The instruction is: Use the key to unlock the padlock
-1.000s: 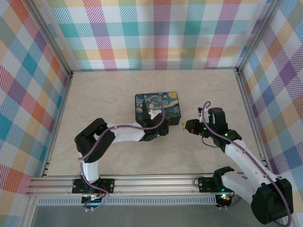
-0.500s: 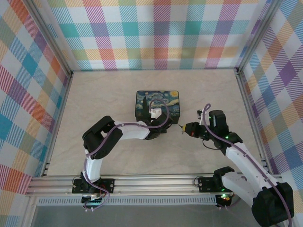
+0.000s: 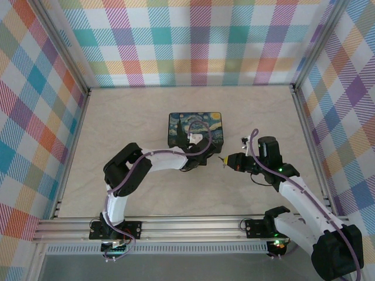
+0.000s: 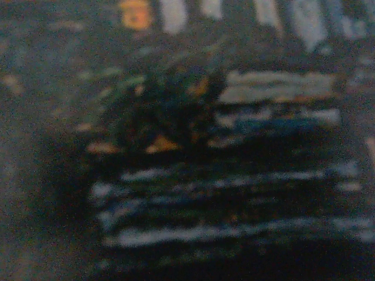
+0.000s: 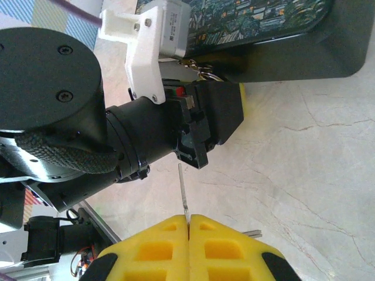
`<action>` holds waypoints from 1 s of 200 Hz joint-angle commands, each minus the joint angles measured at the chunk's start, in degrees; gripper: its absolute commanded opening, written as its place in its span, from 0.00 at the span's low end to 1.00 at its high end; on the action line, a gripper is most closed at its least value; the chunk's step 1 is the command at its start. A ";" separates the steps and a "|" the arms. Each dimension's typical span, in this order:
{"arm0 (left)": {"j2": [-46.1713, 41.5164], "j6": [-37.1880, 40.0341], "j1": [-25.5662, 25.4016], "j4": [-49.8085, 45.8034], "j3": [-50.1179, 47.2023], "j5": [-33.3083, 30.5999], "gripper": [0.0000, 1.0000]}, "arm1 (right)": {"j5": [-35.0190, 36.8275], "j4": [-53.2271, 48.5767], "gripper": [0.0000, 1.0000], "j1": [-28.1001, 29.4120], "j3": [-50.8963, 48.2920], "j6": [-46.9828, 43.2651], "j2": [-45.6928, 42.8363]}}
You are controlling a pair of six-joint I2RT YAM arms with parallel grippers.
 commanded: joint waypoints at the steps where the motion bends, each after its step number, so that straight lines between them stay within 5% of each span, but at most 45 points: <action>1: -4.76 2.84 -0.45 -8.21 2.93 5.06 0.08 | -2.17 -0.54 0.00 -0.27 -0.56 -1.66 0.15; 120: -12.07 -0.42 3.57 -23.71 14.83 28.55 0.03 | -2.03 -4.70 0.00 -0.27 -2.16 -1.71 -3.67; 200: -18.16 -18.81 9.87 -16.50 12.78 44.34 0.00 | -7.53 7.27 0.00 -0.14 -6.71 6.01 -9.77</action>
